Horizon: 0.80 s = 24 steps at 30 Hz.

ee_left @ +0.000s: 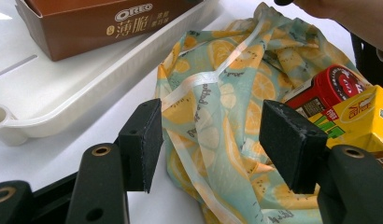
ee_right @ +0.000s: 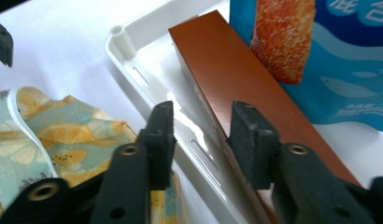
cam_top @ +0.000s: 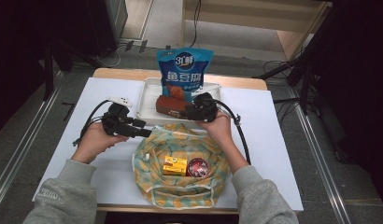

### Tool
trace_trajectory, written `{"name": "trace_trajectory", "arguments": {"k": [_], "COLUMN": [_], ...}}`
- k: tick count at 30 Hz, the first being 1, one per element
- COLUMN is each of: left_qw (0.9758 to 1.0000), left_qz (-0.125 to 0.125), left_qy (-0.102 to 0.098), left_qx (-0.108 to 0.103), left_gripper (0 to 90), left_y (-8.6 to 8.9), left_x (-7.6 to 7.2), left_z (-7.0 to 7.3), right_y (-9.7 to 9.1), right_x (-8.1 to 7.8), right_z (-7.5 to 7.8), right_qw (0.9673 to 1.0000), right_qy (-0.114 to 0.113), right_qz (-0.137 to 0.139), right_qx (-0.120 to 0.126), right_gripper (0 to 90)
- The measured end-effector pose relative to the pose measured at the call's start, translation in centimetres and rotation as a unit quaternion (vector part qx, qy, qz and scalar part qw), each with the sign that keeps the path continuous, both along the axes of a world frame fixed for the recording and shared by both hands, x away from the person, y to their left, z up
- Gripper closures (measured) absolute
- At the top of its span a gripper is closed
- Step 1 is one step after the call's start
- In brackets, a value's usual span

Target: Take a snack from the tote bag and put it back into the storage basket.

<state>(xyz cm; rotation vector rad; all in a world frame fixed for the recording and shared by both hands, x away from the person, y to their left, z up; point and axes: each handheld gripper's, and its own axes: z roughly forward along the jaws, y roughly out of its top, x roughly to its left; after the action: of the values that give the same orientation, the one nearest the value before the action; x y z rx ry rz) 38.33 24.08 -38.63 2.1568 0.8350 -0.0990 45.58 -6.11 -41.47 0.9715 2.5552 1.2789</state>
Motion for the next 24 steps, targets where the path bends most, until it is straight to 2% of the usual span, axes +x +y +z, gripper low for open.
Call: {"name": "trace_trajectory", "arguments": {"k": [9, 16, 23, 24], "left_qw": [1.0, 1.0, 1.0, 1.0], "left_qz": [0.001, -0.001, -0.001, -0.001], "left_qy": [-0.002, -0.005, -0.005, -0.004], "left_qx": [0.001, 0.0, 0.001, 0.002], "left_gripper": [40.1, 40.1, 40.2, 40.2], "left_y": [0.1, 0.2, 0.2, 0.2], "left_x": [-0.1, -0.2, -0.3, -0.3], "left_z": [0.0, 0.0, 0.0, -0.1], "right_y": [0.9, 1.1, 1.0, 1.1], "right_x": [-0.1, 0.4, 1.0, 1.2], "right_z": [-0.9, -1.8, -2.1, -2.3], "right_qw": [0.9997, 0.9993, 0.9993, 0.999], "right_qy": [0.007, 0.016, 0.018, 0.017], "right_qz": [0.013, 0.009, -0.004, -0.009], "right_qx": [-0.02, -0.032, -0.033, -0.041], "right_gripper": [84.9, 90.0, 90.0, 90.0]}}
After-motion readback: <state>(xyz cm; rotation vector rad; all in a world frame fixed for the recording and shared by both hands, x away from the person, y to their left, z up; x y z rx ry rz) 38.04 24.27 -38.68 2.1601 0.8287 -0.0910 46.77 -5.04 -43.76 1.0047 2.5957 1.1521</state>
